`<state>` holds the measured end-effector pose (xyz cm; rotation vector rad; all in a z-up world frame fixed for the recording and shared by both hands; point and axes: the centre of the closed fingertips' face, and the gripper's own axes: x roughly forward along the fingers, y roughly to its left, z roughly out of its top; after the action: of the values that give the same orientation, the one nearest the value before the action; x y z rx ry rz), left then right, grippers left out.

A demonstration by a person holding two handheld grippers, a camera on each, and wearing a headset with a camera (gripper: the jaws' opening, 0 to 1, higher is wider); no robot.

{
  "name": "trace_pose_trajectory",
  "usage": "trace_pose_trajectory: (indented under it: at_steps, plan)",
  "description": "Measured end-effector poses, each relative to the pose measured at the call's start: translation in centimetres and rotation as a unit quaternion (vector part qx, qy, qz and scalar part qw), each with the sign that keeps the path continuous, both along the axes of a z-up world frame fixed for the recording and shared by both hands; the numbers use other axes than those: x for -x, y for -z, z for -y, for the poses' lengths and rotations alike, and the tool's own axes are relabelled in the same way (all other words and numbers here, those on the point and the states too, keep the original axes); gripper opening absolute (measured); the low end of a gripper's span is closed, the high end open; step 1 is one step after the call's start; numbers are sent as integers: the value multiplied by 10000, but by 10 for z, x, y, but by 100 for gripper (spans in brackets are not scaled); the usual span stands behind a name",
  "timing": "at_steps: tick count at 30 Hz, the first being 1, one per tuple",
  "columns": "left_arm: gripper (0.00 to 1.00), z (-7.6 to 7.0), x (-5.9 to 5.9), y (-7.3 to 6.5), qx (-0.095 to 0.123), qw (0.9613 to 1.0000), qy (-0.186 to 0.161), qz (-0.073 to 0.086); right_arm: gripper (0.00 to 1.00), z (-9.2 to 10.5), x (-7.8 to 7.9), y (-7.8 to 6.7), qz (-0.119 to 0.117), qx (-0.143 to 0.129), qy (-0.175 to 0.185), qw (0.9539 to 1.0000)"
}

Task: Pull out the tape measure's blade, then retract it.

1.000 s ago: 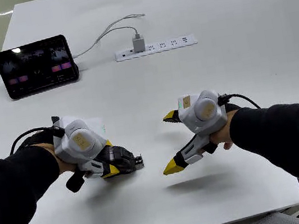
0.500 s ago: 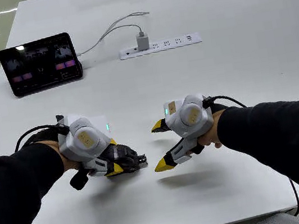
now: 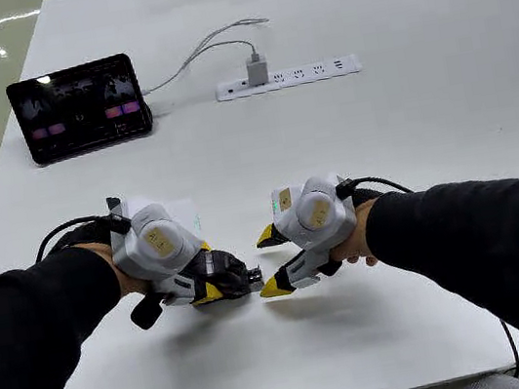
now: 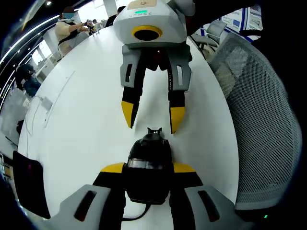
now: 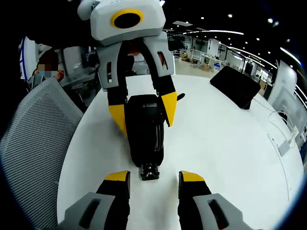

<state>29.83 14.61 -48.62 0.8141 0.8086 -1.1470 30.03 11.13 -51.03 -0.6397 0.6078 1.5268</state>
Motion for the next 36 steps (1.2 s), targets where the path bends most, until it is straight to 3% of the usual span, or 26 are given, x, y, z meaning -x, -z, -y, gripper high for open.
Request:
trace_pose_trajectory:
  at_steps: [12,19,22,24,26,32,36]
  plan:
    - [29,0,-1,0,15,10000,-17,-11,23,-5,5,10,133,165,-301,9993]
    - [29,0,0,0,12,10000,-20,-22,13,-10,8,12,-34,44,-187,9998]
    - [29,0,0,0,17,10000,-21,-31,13,-8,7,12,68,76,-293,9995]
    - [29,0,-1,0,20,10000,-20,-30,12,-9,7,12,12,99,-256,9996]
    - [29,0,-1,0,26,10000,-31,-31,12,-8,7,13,141,132,-458,9988]
    - [29,-1,-1,0,37,10000,-58,-12,11,-7,6,13,4,-3,-298,9996]
    - [29,-2,-1,-1,83,9999,-27,-60,11,-6,6,13,96,46,-407,9991]
